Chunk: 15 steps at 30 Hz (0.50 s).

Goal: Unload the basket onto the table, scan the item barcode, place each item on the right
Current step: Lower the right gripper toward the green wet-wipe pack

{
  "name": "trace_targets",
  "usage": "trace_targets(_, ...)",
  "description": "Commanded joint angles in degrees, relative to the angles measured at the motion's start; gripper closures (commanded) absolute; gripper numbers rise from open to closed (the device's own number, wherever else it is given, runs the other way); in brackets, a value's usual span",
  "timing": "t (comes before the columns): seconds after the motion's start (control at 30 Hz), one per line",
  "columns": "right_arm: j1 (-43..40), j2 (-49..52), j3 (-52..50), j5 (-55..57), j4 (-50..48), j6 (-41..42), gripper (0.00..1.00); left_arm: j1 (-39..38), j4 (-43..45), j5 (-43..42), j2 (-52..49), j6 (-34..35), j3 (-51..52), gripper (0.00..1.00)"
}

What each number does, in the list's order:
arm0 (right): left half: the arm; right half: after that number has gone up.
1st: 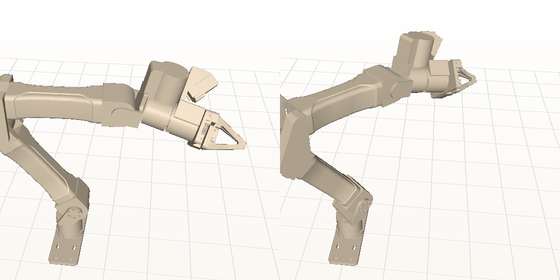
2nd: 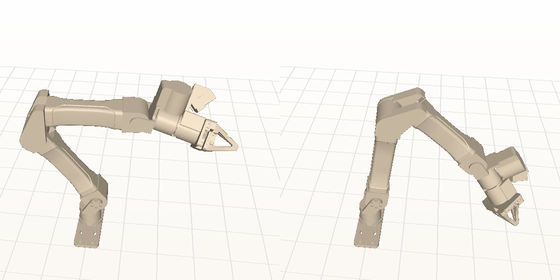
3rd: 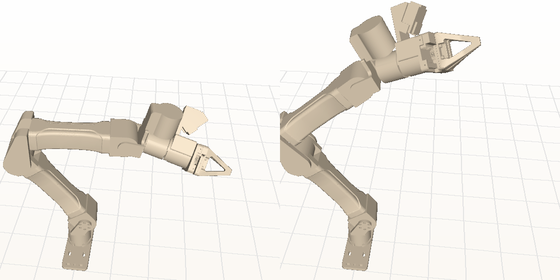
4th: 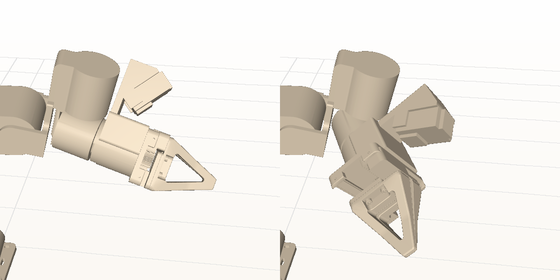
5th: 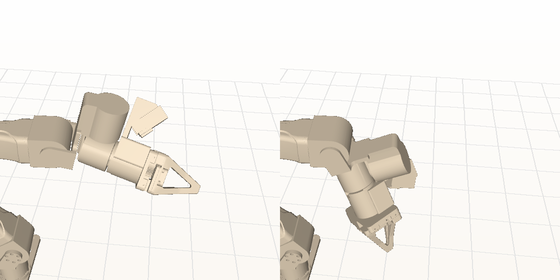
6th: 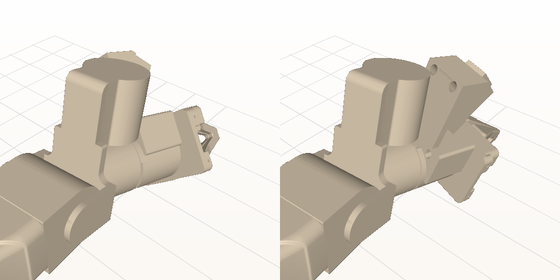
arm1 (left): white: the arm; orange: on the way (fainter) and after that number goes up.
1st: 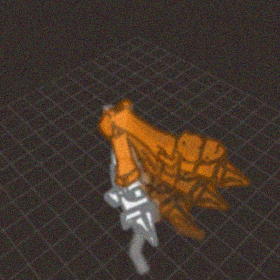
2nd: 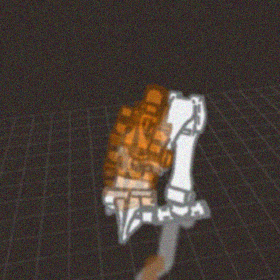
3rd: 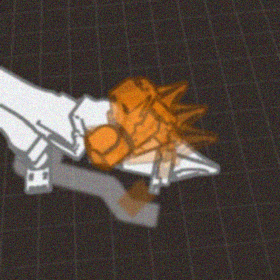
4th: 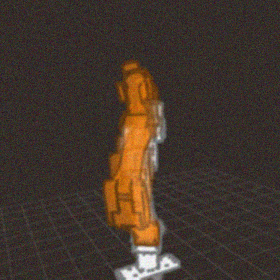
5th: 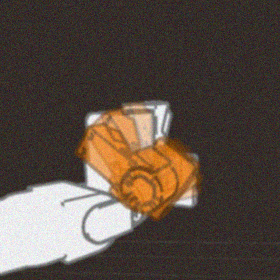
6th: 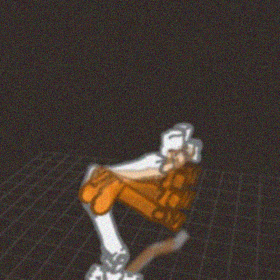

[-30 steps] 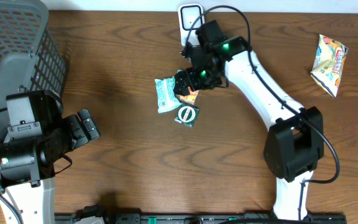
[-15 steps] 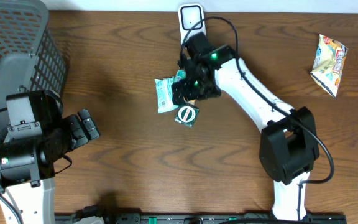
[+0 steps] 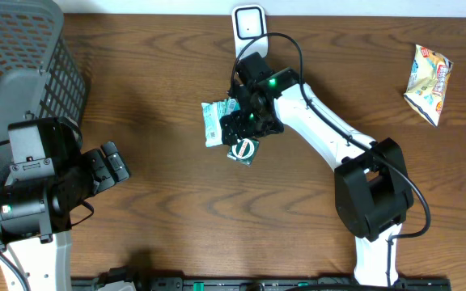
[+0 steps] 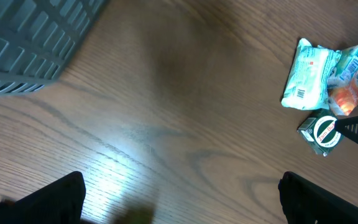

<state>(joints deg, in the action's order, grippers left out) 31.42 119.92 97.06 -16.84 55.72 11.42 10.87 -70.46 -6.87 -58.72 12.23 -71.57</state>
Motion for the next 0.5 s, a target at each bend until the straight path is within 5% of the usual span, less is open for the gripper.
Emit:
trace_targets(0.0, 0.13, -0.61, -0.26, 0.26, -0.55, 0.57, 0.06, 0.31, -0.02, 0.94, 0.0, 0.55, 0.13, 0.03)
trace_targets(0.47, 0.11, -0.61, -0.26, 1.66, -1.09, 0.57, 0.05, 0.31, -0.02, 0.94, 0.0, 0.55, 0.13, 0.02)
